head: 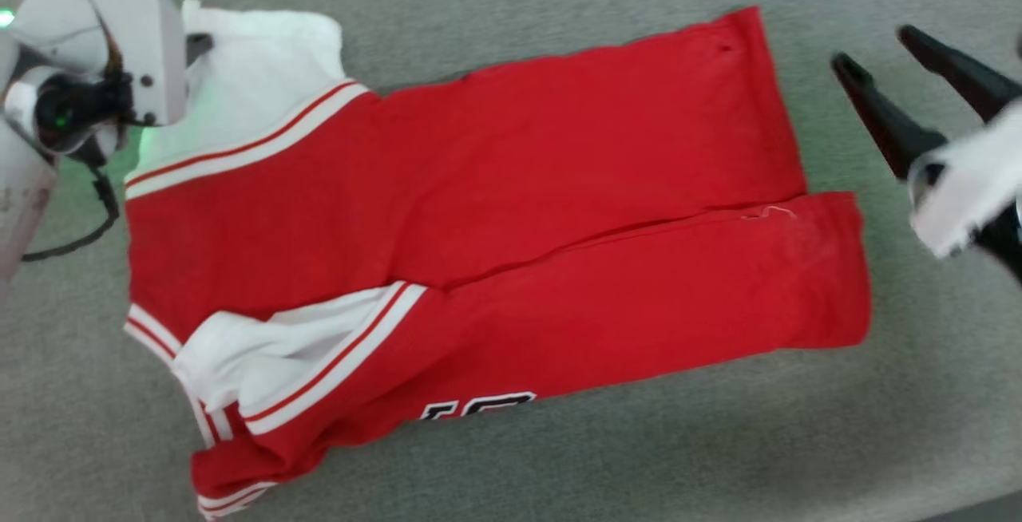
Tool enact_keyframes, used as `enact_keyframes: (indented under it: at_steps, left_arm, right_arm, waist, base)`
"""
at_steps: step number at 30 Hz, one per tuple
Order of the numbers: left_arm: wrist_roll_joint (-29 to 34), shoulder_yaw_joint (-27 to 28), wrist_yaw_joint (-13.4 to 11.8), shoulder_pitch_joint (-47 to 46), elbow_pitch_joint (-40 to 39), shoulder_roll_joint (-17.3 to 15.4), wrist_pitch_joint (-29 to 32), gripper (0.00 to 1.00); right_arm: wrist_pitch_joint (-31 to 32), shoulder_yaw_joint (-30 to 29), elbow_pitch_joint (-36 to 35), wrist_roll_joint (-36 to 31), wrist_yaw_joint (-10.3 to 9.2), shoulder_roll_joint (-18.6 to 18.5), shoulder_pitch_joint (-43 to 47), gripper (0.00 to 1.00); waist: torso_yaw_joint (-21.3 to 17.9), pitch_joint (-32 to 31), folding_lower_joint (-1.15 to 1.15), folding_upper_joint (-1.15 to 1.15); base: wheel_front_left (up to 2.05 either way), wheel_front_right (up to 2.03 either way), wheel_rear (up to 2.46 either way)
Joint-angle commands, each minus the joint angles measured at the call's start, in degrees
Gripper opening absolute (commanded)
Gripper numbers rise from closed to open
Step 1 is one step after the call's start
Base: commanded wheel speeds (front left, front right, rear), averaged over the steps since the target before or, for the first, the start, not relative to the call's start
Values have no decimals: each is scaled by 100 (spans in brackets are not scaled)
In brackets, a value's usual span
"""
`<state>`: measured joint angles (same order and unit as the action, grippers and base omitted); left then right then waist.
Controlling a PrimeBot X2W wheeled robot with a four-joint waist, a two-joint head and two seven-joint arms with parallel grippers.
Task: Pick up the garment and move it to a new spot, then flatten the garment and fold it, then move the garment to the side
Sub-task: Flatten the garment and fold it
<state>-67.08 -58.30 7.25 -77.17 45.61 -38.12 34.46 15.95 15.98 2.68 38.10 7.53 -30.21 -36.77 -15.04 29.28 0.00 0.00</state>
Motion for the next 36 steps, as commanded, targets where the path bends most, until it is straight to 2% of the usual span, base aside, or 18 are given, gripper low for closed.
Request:
enact_keyframes:
  at_steps: [1, 8, 16, 17, 18, 19, 26, 31, 36]
  left_arm:
    - [-52, -110, 32, 50, -83, 99, -8, 0]
    - [-168, -379, 33, -83, -403, 279, -172, 0]
    - [-317, -652, 30, -252, -533, 431, -316, 0]
    - [-343, -687, 31, -249, -530, 456, -343, 0]
    - [-359, -717, 31, -244, -532, 480, -397, 0]
    - [-386, -733, 31, -234, -531, 495, -473, 0]
    - [-536, -788, 28, -112, -708, 470, -1412, 0]
    - [-702, -982, 27, 136, -1238, 423, -1953, 0]
    - [-884, -1094, 26, 450, -2181, 23, -2587, 0]
  right_arm:
    - [455, 304, 255, 182, -9, -56, -460, 100]
    - [1972, 1286, 1585, 536, -9, -157, -1951, 100]
    - [2669, 2135, 2578, 696, -9, -95, -2679, 100]
    - [2674, 2193, 2630, 735, -9, -97, -2688, 49]
    - [2648, 2265, 2656, 773, -8, -122, -2705, 16]
    - [2623, 2353, 2662, 786, -8, -162, -2716, 0]
    - [1890, 2478, 2600, 1064, -9, -444, -2595, 0]
    - [1251, 2359, 2293, 1392, -9, -794, -2141, 0]
    - [884, 2170, 1677, 1636, -9, -1334, -1327, 0]
  waist:
    - [212, 177, 0, 0]
    - [639, 390, 0, 0]
    - [881, 520, 0, 0]
    - [907, 516, 0, 0]
    - [933, 504, 0, 0]
    - [955, 484, 0, 0]
    - [1135, -48, 0, 0]
    - [1448, -648, 0, 0]
    - [1675, -1073, 0, 0]
  base:
    - [0, 0, 0]
    - [0, 0, 0]
    - [0, 0, 0]
    - [0, 0, 0]
    - [0, 0, 0]
    - [0, 0, 0]
    - [0, 0, 0]
    - [0, 0, 0]
    - [0, 0, 0]
